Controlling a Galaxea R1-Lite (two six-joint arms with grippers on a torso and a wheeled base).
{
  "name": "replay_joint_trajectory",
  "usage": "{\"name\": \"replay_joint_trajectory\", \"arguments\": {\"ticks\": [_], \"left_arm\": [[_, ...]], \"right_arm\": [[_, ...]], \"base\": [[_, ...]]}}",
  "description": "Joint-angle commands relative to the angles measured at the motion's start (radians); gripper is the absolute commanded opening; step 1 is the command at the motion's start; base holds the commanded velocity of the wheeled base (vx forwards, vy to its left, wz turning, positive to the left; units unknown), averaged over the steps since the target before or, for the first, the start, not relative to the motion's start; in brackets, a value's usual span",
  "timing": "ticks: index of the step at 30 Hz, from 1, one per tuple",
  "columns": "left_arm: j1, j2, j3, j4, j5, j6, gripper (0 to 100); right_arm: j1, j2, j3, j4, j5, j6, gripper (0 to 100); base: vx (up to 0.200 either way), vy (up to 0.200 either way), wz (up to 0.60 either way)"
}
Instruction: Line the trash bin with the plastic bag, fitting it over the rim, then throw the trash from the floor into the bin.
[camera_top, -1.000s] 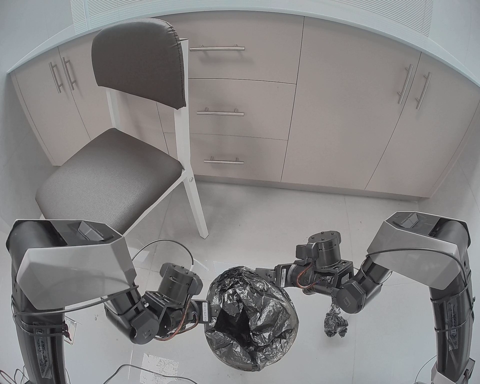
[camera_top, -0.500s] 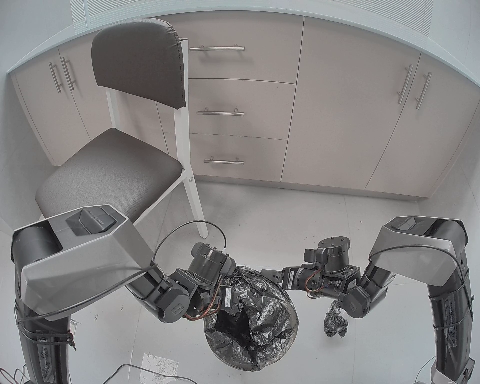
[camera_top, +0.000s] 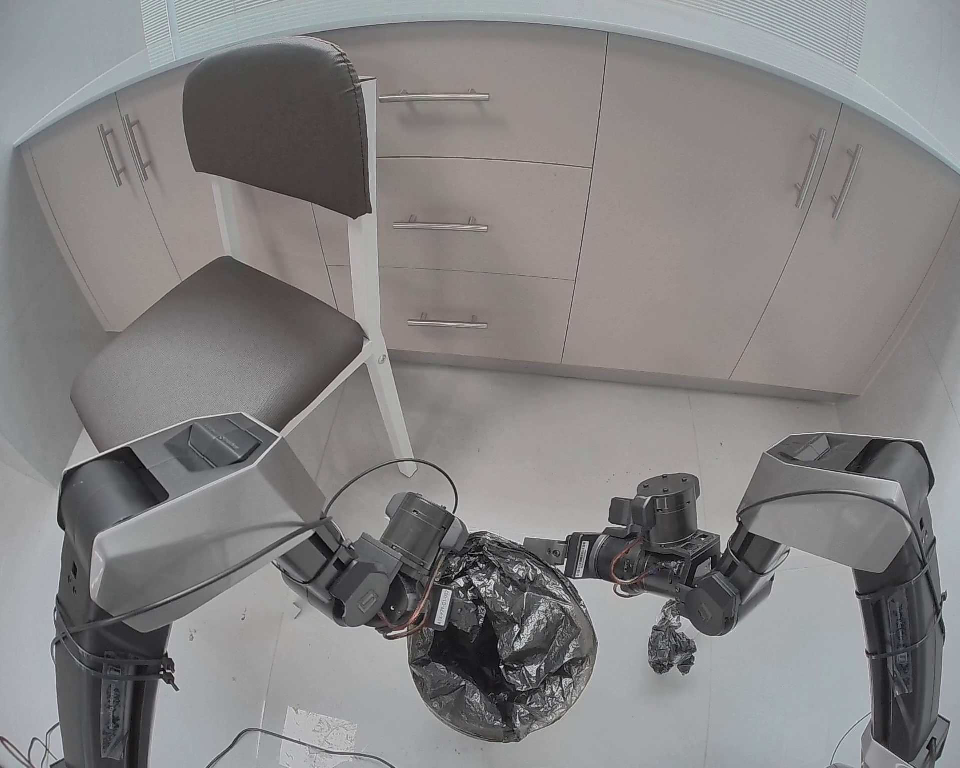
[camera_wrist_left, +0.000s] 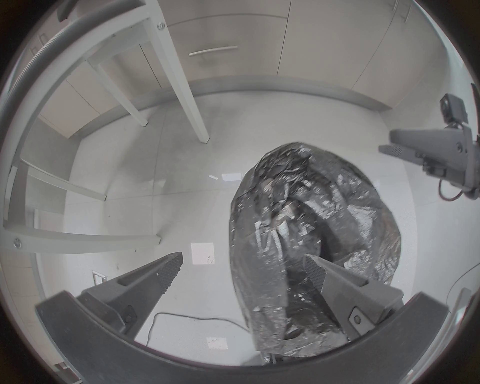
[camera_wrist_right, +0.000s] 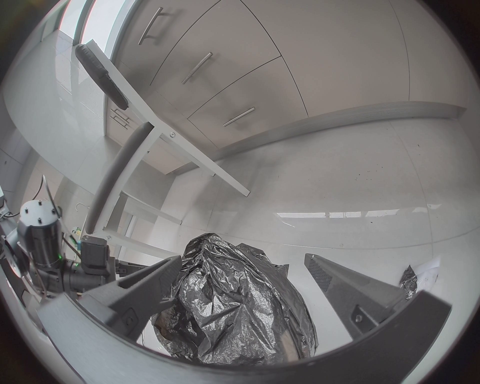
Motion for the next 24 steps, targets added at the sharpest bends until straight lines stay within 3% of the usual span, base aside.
{"name": "replay_joint_trajectory", "arguments": {"ticks": [1, 12, 24], "left_arm": [[0.032, 0.033, -0.045, 0.047, 0.001, 0.022, 100], [0.084, 0.097, -0.182, 0.215, 0.055, 0.045, 100], [0.081, 0.103, -0.212, 0.241, 0.067, 0.037, 100]], "right_arm": [[0.001, 0.004, -0.002, 0.000, 0.000, 0.000, 100], [0.001, 0.004, -0.004, -0.002, 0.000, 0.000, 100], [0.001, 0.004, -0.004, -0.002, 0.000, 0.000, 100]], "base": [[0.000, 0.000, 0.00], [0.000, 0.000, 0.00], [0.000, 0.000, 0.00]]}}
